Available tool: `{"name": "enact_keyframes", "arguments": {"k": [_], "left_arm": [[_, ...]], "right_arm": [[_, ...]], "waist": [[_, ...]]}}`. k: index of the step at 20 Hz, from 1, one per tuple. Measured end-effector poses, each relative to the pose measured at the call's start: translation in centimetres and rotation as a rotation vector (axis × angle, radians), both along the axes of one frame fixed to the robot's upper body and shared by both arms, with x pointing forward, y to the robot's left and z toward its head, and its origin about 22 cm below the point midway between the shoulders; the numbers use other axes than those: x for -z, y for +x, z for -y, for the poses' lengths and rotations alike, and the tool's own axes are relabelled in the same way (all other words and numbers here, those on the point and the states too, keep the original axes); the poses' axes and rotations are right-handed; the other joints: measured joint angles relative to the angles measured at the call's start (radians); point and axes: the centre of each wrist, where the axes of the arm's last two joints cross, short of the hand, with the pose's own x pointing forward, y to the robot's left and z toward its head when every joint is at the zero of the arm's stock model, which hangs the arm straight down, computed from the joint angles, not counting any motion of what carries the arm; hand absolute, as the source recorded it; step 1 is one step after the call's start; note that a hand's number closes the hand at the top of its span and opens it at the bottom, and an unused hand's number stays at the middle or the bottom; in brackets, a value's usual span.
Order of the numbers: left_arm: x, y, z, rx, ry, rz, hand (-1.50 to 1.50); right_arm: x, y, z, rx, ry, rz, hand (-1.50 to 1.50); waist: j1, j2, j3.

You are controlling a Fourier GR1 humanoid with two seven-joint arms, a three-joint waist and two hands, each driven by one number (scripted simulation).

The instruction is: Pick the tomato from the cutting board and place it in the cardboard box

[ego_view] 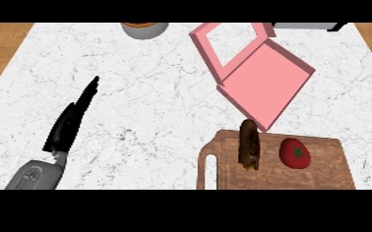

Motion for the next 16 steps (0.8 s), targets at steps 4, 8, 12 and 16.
{"name": "enact_keyframes", "arguments": {"k": [4,8,12,16], "left_arm": [[0.4,-0.1,0.0,-0.007,-0.004,-0.005,0.0],[1.1,-0.2,-0.4,-0.012,-0.006,-0.009,0.0],[1.6,-0.1,-0.3,-0.013,-0.006,-0.015,0.0],[1.2,0.5,-1.1,-0.02,-0.003,-0.014,0.0]], "right_arm": [[0.4,2.5,-0.1,-0.012,0.021,-0.035,-1.5],[0.2,5.1,-0.2,-0.017,0.021,-0.055,-1.5],[0.3,7.8,-0.2,-0.007,-0.021,-0.04,-1.5],[0.8,10.0,-0.5,-0.007,-0.06,-0.033,-1.5]], "waist": [[-0.001,-0.003,0.001],[-0.008,-0.007,0.001],[-0.012,-0.01,0.002],[-0.016,-0.012,0.002]]}}
